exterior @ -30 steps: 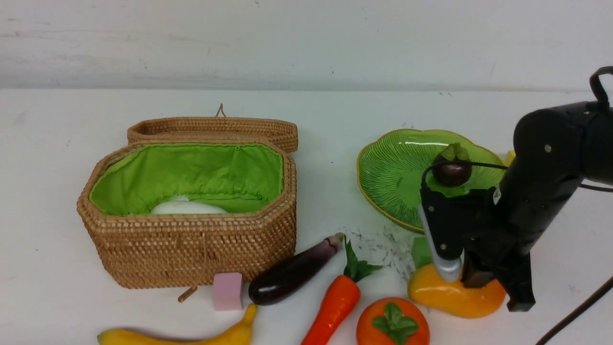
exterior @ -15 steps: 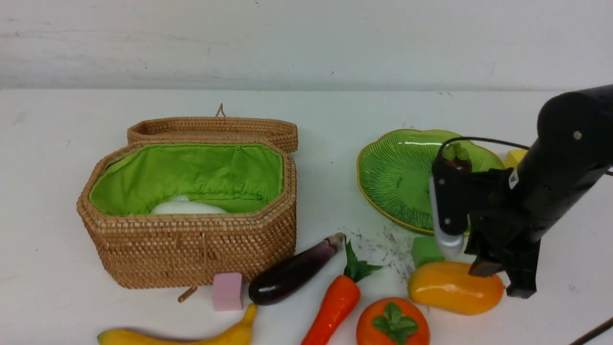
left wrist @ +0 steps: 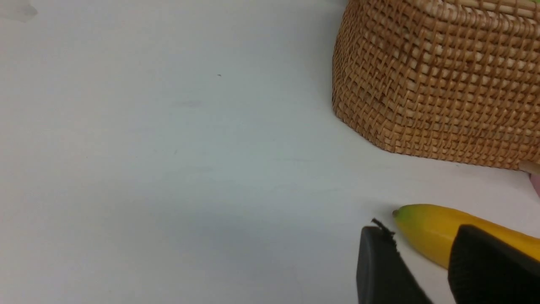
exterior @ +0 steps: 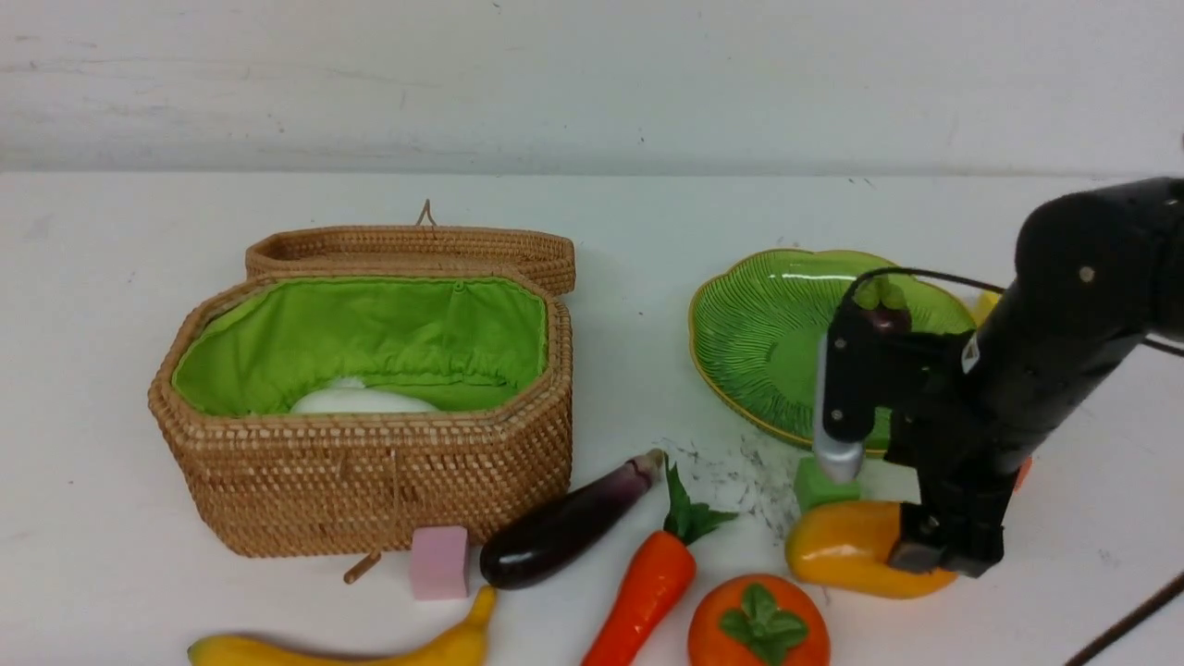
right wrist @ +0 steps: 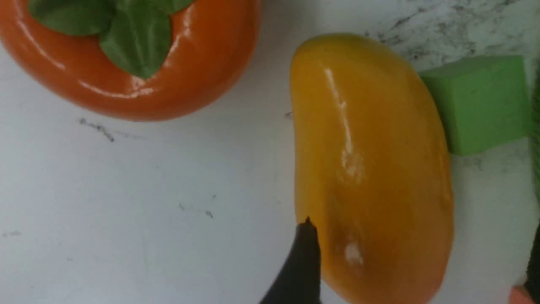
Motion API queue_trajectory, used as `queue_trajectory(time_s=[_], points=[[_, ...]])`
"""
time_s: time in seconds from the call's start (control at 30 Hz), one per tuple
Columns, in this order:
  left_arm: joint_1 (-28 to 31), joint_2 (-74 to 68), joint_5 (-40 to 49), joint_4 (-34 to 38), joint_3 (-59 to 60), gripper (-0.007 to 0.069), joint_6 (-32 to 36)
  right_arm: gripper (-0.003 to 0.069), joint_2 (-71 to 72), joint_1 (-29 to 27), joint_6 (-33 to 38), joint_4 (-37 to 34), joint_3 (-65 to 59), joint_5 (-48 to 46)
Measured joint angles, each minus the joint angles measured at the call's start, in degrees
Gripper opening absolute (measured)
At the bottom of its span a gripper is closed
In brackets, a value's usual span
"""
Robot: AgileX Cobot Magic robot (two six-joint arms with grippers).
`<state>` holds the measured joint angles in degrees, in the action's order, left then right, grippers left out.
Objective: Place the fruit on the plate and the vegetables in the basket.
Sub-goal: Use the right arm to grab a mango and put it into the right plate
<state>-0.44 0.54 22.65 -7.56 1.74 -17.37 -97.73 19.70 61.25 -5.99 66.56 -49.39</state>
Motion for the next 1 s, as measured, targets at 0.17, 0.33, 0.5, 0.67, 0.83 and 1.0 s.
queue_trajectory(time_s=[0.17,0.33,0.5,0.67,0.83,1.0], points=[[0.0,0.0,0.0,0.0,0.0,0.0239,0.0,0.067,-8.6,0.0,0.0,2.5,0.0,0.5],[0.0,0.0,0.0,0.0,0.0,0.0239,0.0,0.0593,-10.2,0.0,-0.1,3.4,0.1,-0.9],[0.0,0.0,0.0,0.0,0.0,0.0239,0.0,0.0594,-5.1,0.0,-0.1,3.4,0.1,-2.8],[0.0,0.0,0.0,0.0,0.0,0.0239,0.0,0.0594,3.9,0.0,-1.4,2.6,1.7,-3.6],[0.0,0.0,0.0,0.0,0.0,0.0239,0.0,0.0594,6.4,0.0,-16.5,1.7,11.7,-3.6],[0.0,0.0,0.0,0.0,0.0,0.0239,0.0,0.0594,-3.5,0.0,-42.7,1.7,29.4,-6.2]])
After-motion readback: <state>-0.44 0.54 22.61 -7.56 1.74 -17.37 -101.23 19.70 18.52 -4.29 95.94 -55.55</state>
